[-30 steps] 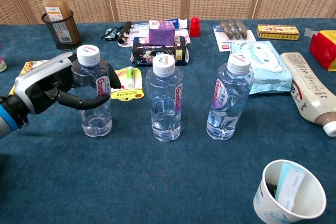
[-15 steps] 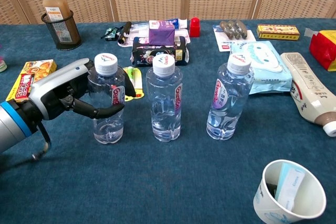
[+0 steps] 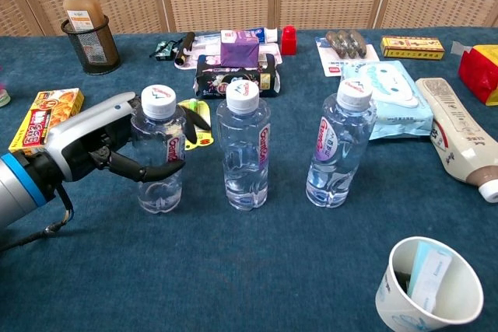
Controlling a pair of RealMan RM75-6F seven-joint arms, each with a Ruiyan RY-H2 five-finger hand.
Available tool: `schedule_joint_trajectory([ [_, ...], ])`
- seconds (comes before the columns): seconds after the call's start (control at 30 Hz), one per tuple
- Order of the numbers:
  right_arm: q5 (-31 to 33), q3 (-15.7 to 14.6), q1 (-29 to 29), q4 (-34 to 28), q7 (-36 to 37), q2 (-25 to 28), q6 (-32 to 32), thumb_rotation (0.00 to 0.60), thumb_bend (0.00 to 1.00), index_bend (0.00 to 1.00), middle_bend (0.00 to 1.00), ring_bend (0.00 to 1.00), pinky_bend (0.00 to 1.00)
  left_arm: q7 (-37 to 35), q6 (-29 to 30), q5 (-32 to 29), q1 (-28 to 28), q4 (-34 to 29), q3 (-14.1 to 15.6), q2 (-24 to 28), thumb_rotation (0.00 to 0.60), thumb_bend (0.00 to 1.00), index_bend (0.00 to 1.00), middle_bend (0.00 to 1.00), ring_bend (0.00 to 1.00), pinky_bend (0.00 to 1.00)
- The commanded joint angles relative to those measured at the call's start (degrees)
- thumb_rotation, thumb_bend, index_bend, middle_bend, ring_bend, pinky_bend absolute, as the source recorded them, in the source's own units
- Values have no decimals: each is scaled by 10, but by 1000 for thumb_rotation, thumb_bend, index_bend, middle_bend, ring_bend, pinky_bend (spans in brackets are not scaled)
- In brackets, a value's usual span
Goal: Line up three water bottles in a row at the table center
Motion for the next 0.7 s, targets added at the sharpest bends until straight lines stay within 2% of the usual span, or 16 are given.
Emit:
schedule_joint_trajectory([
  [0.03,0,0,0,0,0,0,0,600,0,171,30,0,0,-4,7,0,3,7,0,-5,600,369,349,151,41,260],
  [0.3,-1,0,0,0,-2,0,0,600,0,171,30,0,0,-7,14,3,7,24,7,-5,600,349,224,65,0,213],
  [0.47,-2,-1,0,-1,-4,0,-1,600,0,171,32,0,0,-11,15,1,11,29,12,0,600,299,26,0,0,182],
  [0.7,-2,-1,1,-1,-6,-1,-2,600,0,171,33,1,0,-16,34,-1,21,39,10,2,600,249,0,0,0,170],
])
